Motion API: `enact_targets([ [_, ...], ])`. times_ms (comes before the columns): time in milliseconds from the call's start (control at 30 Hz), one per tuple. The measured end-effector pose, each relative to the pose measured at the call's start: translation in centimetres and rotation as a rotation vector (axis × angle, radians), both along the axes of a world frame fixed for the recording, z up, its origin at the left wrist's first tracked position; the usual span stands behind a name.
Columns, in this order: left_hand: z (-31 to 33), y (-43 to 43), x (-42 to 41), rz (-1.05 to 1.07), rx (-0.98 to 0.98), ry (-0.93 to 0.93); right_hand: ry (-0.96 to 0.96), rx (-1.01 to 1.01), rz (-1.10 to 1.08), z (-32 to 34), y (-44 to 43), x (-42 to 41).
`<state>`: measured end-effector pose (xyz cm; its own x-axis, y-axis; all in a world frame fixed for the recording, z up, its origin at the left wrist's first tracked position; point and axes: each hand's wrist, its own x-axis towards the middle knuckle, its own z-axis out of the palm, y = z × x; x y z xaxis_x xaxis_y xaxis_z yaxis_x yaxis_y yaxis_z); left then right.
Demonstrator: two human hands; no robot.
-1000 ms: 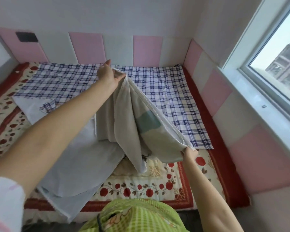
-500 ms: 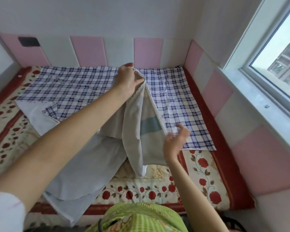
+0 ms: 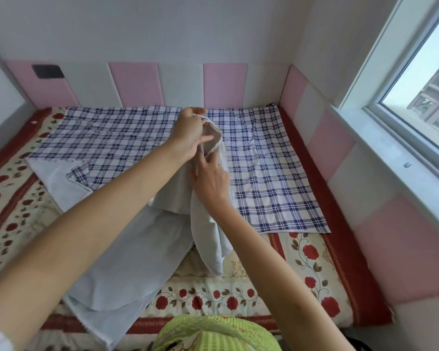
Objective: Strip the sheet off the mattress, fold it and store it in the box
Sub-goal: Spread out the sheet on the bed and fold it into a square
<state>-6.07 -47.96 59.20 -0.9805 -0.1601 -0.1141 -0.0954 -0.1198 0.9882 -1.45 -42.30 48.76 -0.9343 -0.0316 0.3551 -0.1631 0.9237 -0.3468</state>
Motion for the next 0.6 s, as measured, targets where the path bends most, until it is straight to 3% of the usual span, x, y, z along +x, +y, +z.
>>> enact_targets([
  [67,-0.1,-0.4,0.2,-0.025,-0.068,0.026,0.222,-0.014,-0.051,-1.5,0.3,0.5],
  [133,0.0,-0.6,0.5,-0.042,-0.117,0.042,0.281,-0.065,-0.061,-2.4,0.4,0.9],
  [333,-0.3,-1.4,1.5,-0.057,-0.155,0.072,0.108,-0.755,-0.197,-2.3,1.6,1.0],
  [467,-0.6,-2.2,2.1,-0.043,-0.173,0.112,-0.030,-1.103,-0.045,-3.2,3.4,2.6],
  [600,-1.5,-3.2,2.9,0.005,-0.291,0.230,-0.251,-0.907,0.079,-5.9,6.4,3.9],
])
